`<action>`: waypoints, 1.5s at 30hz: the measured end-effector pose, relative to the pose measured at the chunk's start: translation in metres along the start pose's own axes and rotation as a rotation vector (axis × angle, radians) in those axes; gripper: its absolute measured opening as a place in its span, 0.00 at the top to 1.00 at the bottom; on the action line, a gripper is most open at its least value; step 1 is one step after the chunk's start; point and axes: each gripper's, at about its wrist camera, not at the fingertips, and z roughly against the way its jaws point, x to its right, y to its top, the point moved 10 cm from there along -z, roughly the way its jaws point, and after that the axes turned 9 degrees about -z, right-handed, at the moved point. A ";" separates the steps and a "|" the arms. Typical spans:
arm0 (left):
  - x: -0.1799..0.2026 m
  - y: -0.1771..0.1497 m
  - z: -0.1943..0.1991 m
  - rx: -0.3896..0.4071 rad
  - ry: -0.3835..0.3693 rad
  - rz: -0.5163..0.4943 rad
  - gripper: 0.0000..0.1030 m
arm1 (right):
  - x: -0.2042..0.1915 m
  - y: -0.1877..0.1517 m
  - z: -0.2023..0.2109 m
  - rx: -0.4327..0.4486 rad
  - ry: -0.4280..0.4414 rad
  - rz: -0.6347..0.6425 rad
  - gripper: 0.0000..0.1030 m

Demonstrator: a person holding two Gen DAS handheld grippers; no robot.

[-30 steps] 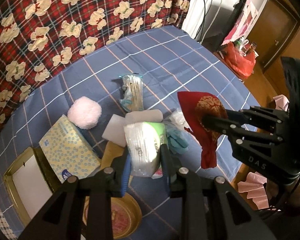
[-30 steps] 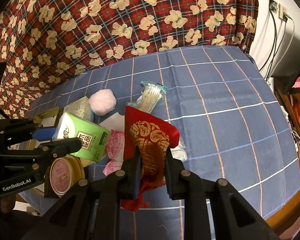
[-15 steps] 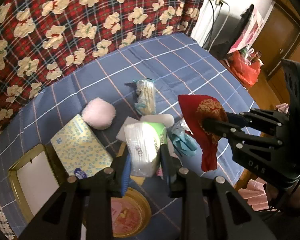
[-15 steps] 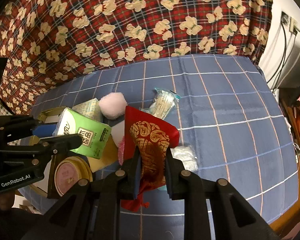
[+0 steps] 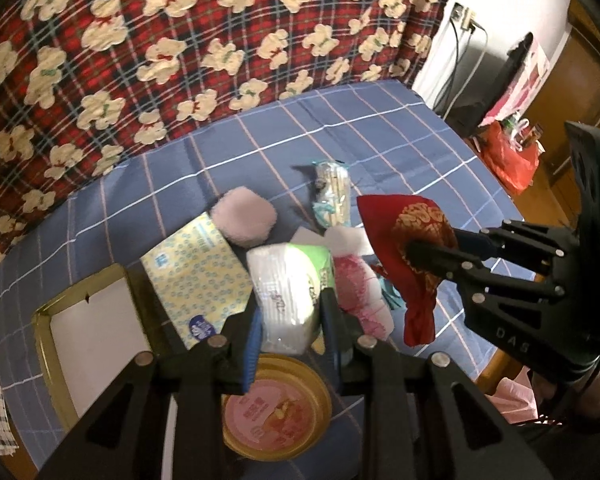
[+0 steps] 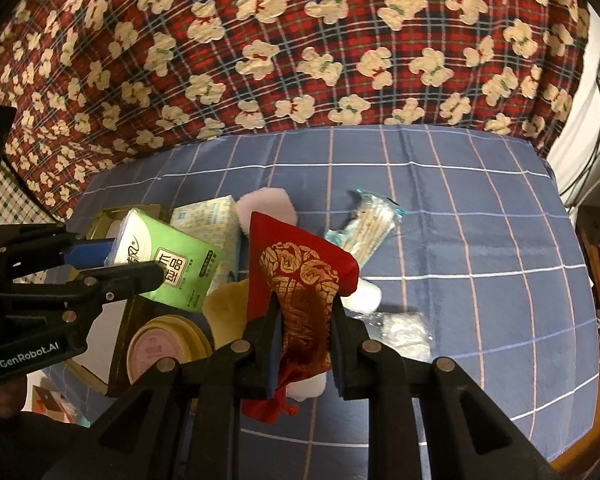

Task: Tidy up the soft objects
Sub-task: 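Carry the red pouch and green tissue pack over the gold-rimmed white tray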

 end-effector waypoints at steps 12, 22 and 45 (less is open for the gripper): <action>-0.029 -0.015 0.011 0.010 0.027 0.057 0.75 | -0.035 0.005 -0.009 -0.008 0.027 0.062 0.78; -0.051 -0.026 0.020 0.020 0.045 0.095 0.75 | -0.060 0.006 -0.014 -0.014 0.039 0.097 0.78; -0.109 -0.064 0.037 0.020 0.097 0.229 0.75 | -0.132 0.007 -0.036 -0.050 0.105 0.223 0.78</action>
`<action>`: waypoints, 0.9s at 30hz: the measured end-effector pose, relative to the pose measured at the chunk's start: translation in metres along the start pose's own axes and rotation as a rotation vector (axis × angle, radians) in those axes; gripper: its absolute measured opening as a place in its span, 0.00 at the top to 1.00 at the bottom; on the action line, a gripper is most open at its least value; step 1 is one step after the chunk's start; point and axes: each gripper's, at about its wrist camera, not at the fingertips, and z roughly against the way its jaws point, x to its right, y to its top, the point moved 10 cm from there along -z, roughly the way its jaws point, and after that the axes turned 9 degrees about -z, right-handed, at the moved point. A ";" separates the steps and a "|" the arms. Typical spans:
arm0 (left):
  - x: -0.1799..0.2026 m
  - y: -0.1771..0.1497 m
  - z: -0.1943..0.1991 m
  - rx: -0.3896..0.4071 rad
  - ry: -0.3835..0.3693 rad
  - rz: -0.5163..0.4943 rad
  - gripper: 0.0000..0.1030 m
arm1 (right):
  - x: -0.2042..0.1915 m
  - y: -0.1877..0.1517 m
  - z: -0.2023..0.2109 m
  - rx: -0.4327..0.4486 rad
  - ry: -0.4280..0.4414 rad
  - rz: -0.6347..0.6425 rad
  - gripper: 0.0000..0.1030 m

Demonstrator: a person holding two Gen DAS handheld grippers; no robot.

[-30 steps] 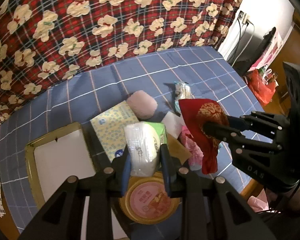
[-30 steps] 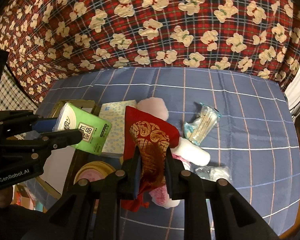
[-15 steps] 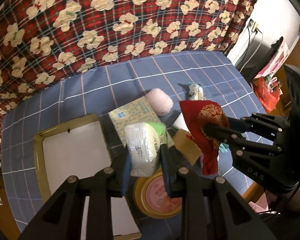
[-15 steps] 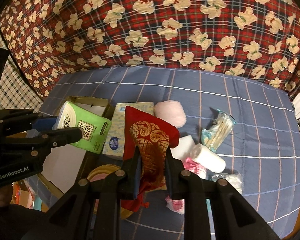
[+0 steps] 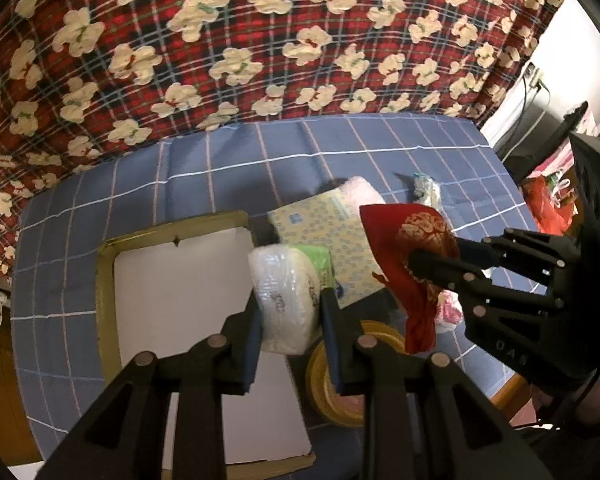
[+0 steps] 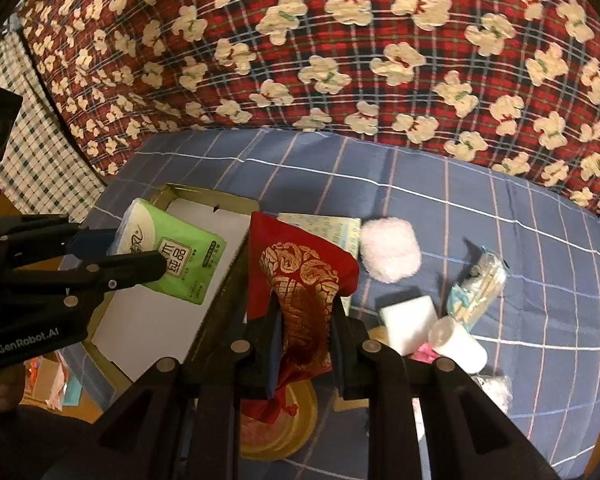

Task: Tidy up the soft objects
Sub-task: 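Carry the red pouch and green tissue pack over the gold-rimmed white tray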

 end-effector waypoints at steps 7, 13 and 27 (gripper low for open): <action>-0.019 -0.005 0.005 -0.004 0.018 0.037 0.75 | -0.019 0.003 -0.009 -0.011 0.023 0.035 0.78; -0.034 -0.013 0.009 -0.010 0.033 0.070 0.75 | -0.035 0.003 -0.016 -0.026 0.045 0.065 0.78; -0.074 -0.042 0.015 -0.028 0.074 0.174 0.75 | -0.082 0.003 -0.037 -0.065 0.102 0.158 0.78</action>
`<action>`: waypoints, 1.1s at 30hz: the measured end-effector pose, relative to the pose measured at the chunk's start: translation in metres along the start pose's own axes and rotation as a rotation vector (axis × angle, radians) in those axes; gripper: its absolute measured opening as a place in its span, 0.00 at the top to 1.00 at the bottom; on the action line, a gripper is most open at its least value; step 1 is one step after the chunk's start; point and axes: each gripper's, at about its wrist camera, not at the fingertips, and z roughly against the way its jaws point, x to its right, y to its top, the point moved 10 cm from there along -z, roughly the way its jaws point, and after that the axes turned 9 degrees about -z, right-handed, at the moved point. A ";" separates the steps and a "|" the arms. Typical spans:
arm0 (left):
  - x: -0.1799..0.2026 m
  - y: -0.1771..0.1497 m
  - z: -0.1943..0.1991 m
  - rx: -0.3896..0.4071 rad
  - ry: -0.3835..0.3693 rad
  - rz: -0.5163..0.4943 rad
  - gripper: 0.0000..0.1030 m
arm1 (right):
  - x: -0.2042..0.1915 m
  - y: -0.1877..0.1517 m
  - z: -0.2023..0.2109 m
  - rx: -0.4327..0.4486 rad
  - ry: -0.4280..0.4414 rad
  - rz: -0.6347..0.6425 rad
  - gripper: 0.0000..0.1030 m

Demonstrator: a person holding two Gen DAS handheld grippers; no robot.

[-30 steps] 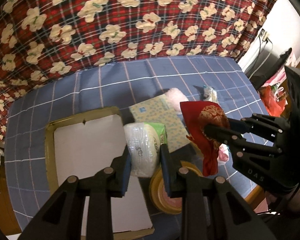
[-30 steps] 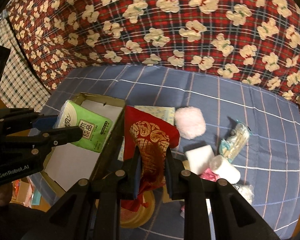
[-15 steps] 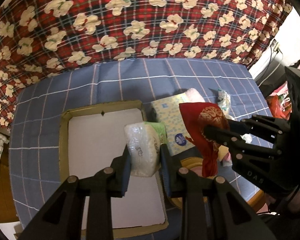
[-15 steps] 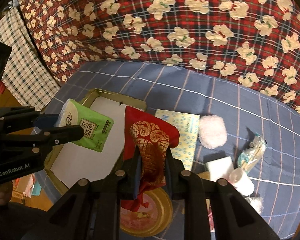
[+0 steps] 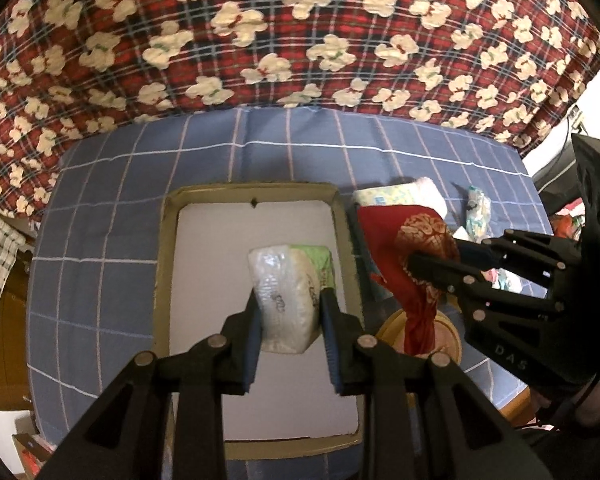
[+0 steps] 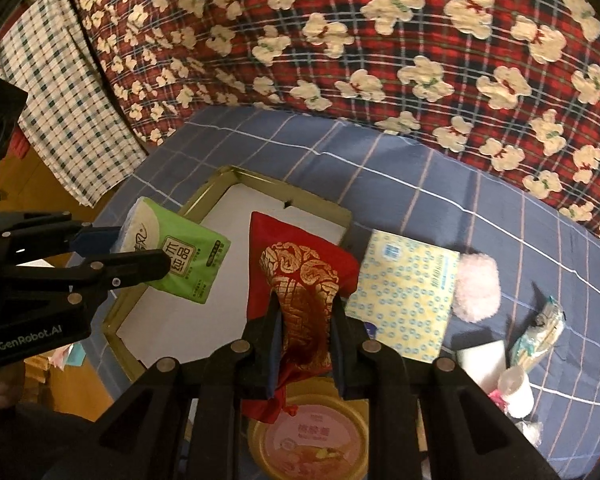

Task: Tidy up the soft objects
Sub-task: 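Carry the red pouch and green tissue pack over the gold-rimmed white tray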

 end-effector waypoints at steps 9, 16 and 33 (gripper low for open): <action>-0.021 -0.011 0.000 -0.013 0.017 0.048 0.76 | -0.023 0.003 -0.013 -0.024 0.030 0.041 0.78; -0.033 -0.019 0.000 -0.022 0.025 0.073 0.76 | -0.035 0.005 -0.022 -0.038 0.045 0.060 0.78; -0.061 -0.041 -0.014 -0.074 0.049 0.132 0.75 | -0.055 0.003 -0.046 -0.081 0.065 0.097 0.78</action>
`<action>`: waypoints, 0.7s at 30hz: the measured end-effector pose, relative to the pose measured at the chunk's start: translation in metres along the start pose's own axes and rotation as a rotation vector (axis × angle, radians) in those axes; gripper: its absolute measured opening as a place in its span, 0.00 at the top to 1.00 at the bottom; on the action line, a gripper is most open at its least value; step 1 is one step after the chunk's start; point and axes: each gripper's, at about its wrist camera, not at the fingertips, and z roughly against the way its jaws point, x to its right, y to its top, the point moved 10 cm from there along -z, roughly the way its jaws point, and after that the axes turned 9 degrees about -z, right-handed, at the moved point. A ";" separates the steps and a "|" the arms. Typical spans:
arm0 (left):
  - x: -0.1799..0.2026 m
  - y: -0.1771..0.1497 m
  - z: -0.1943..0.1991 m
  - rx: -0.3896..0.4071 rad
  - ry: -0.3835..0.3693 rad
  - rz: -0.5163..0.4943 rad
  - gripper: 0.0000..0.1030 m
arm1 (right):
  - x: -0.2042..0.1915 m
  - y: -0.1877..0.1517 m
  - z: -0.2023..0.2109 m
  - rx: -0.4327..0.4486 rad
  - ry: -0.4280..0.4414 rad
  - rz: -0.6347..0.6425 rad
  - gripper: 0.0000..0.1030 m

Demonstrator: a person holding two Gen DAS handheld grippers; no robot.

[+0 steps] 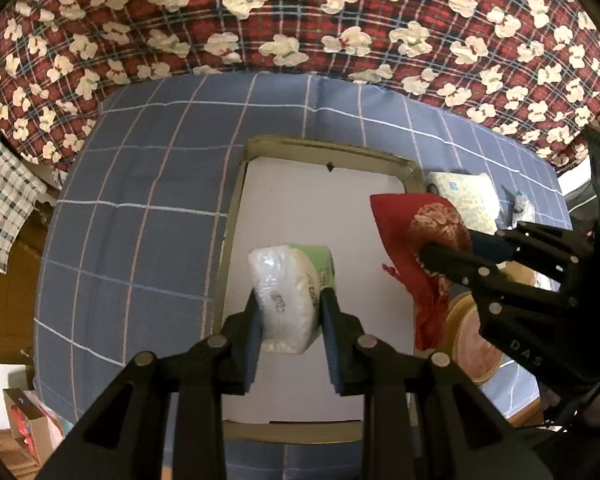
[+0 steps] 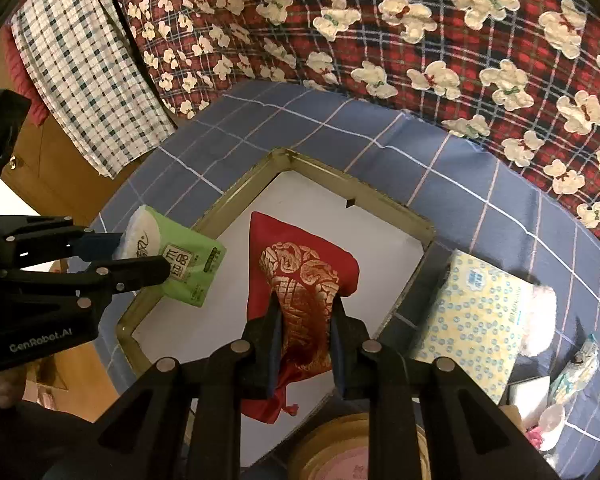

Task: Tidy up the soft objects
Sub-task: 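Carry the red pouch and green tissue pack over the gold-rimmed white tray, then open the right gripper to drop the pouch while the left drops the tissue pack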

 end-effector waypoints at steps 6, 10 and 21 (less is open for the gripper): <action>-0.002 -0.003 -0.009 -0.025 -0.001 -0.002 0.75 | -0.008 -0.008 -0.016 -0.054 0.015 0.016 0.78; -0.005 -0.008 -0.015 -0.051 0.003 0.004 0.75 | -0.013 -0.018 -0.026 -0.094 0.029 0.018 0.78; -0.007 -0.028 -0.026 -0.123 0.009 0.003 0.75 | -0.023 -0.040 -0.047 -0.184 0.066 0.020 0.78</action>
